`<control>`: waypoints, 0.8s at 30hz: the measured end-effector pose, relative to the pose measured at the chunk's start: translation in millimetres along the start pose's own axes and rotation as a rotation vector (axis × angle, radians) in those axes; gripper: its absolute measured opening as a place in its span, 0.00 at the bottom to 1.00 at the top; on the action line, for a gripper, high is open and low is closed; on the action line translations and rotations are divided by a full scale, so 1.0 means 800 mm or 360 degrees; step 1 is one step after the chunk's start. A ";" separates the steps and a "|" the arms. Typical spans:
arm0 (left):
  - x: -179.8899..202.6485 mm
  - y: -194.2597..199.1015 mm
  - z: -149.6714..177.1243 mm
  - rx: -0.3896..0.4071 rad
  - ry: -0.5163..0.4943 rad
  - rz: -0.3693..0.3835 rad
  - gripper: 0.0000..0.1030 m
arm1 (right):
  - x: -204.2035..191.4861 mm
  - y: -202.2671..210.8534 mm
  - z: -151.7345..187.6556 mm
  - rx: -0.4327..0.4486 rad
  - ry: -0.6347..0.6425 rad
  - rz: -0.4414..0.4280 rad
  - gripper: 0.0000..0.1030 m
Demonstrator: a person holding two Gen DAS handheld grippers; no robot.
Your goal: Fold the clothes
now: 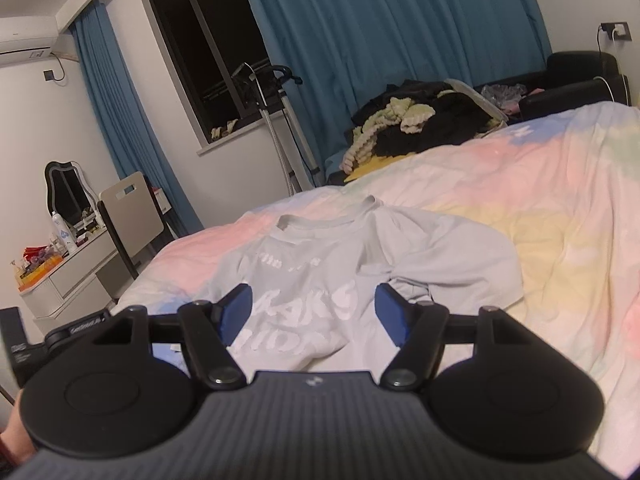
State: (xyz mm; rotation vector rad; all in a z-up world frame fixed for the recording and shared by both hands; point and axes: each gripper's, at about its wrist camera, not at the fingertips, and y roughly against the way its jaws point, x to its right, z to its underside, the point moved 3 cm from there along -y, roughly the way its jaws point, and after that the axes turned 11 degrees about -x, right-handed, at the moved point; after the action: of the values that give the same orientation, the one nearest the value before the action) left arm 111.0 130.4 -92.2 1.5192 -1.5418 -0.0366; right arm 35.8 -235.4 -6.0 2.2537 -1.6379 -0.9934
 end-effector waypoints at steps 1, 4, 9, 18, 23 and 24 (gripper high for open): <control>-0.008 -0.010 -0.002 -0.0022 0.0032 -0.0018 0.59 | 0.002 -0.004 0.000 -0.0006 -0.0009 0.0002 0.68; -0.027 -0.031 -0.004 -0.0076 0.0128 -0.0026 0.52 | 0.014 -0.018 0.000 -0.0032 -0.0048 -0.0006 0.68; -0.026 -0.046 -0.008 -0.0054 0.0111 0.0014 0.52 | 0.040 -0.047 0.003 -0.0122 -0.0218 -0.0039 0.68; -0.003 -0.078 -0.003 -0.0136 -0.0111 -0.0041 0.18 | 0.039 -0.072 0.008 -0.0193 -0.0229 -0.0076 0.68; 0.020 -0.070 -0.024 -0.0078 -0.0284 -0.0214 0.07 | 0.040 -0.074 0.008 -0.0199 -0.0198 -0.0070 0.68; 0.029 -0.064 -0.033 -0.0053 -0.0331 -0.0232 0.07 | 0.041 -0.074 0.007 -0.0198 -0.0196 -0.0072 0.68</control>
State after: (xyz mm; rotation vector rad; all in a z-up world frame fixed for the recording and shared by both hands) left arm 170.8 115.2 -95.0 1.6402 -1.5795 -0.3114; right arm 83.8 -241.0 -53.9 2.1967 -1.5303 -1.2318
